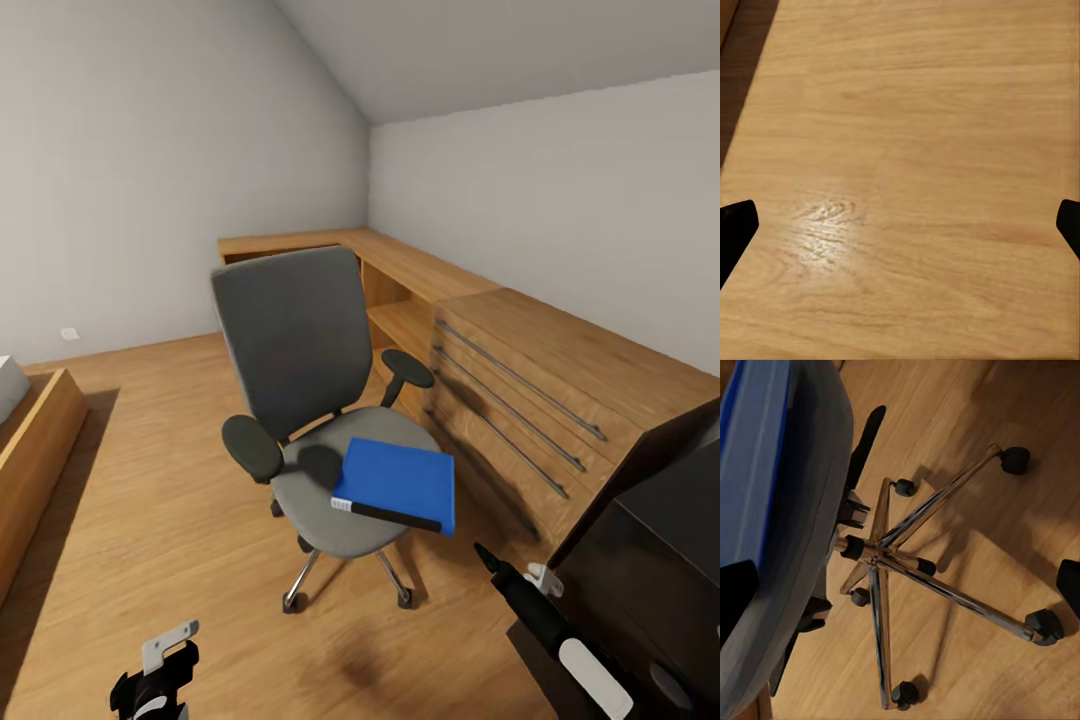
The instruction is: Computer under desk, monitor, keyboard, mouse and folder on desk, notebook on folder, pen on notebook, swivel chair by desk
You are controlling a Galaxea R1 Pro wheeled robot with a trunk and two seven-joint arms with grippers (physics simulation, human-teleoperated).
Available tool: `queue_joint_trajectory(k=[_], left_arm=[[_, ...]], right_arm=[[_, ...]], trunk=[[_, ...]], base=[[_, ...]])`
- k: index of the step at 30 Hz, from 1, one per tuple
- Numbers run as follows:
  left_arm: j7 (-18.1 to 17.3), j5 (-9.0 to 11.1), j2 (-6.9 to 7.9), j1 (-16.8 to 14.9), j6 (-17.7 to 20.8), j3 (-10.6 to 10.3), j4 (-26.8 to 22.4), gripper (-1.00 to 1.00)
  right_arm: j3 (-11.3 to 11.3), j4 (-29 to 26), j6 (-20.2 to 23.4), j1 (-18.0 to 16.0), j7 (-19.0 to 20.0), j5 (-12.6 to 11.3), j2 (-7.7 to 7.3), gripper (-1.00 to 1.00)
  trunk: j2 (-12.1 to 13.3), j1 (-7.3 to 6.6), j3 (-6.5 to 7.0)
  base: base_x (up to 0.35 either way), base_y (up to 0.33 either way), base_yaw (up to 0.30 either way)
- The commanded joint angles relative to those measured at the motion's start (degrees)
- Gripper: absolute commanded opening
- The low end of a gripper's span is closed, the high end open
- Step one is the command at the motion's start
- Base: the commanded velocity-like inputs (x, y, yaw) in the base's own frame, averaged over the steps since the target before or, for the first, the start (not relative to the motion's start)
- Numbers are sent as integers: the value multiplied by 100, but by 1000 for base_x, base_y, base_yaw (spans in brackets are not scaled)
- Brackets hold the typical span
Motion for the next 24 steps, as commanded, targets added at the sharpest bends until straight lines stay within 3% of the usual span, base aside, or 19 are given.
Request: queue_joint_trajectory(k=[1,11,24], left_arm=[[19,-61,-3,-8,-24,40,4,100],[18,-61,-2,-8,-26,47,40,100],[9,-61,-9,-8,-29,48,50,100]], right_arm=[[35,4,16,-3,77,-112,-29,100],[29,12,317,3,519,-358,-282,100],[35,11,664,0,1380,-459,-459,100]], trunk=[[-44,22,-23],[-445,241,-203],[-926,505,-418]], base=[[0,0,0],[0,0,0],[0,0,0]])
